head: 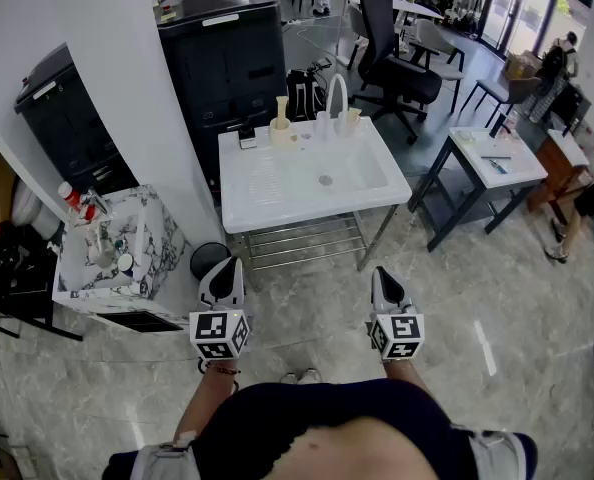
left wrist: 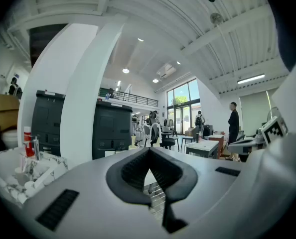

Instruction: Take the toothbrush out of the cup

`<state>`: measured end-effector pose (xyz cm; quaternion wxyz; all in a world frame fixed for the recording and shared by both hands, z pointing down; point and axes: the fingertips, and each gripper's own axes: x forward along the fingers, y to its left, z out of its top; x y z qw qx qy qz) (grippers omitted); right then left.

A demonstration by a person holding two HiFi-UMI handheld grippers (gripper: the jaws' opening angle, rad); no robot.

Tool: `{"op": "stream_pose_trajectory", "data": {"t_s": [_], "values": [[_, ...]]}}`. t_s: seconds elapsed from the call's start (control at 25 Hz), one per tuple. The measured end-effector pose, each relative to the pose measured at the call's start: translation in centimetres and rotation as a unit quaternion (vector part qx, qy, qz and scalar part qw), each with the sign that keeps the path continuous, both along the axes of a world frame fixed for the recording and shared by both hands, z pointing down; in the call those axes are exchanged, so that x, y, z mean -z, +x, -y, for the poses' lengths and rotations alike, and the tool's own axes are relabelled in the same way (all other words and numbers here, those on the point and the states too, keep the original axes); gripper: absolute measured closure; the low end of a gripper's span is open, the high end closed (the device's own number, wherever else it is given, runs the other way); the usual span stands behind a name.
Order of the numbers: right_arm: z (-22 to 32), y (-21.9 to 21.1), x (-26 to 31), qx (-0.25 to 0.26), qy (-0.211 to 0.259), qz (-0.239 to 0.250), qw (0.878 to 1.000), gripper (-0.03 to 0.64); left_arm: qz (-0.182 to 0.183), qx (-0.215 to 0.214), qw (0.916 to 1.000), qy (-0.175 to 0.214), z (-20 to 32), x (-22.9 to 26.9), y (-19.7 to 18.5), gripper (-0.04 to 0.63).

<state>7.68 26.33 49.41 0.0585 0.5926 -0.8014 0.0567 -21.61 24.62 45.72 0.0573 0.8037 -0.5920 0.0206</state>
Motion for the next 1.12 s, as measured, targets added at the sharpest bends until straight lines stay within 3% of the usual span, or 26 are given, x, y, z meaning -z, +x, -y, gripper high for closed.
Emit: {"op": "stream_pose_trajectory", "data": {"t_s": [0.32,0.76,0.92,1.0,1.04,1.12], "values": [[1.3,-0.9,0.2,0.002,0.015,0.005,1.0,0.612,-0.001,-0.014,0.9996,0.025,1.1,1.3,1.2,0.595],[0.8,0.8,-0.5,-0.021,0.006,-0.002,1.0,0.612,0.01,0.009,0.9999,-0.002,0.0,-0.5,-1.5,0.595],[1.1,1.8,-0.8,-0.023,0.005,0.008,1.0,0.612,-0.001,0.02,0.9998,0.005,0.1,-0.6,-1.6,0.595],[1.2,2.0,-1.2,-0.018,0.001,0.008,1.0,0.612,-0.009,0.027,0.9995,0.011,0.1,-0.4,-1.5,0.525],[1.3,2.0,-1.2,-0.015,0.002,0.009,1.0,0.612,-0.012,0.027,0.9995,0.012,0.1,-0.3,-1.3,0.404],[1.3,1.8,-1.2,-0.002,0.01,0.013,1.0,0.568,-0.011,0.019,0.9997,0.013,0.3,-0.5,-0.7,0.318]]}}
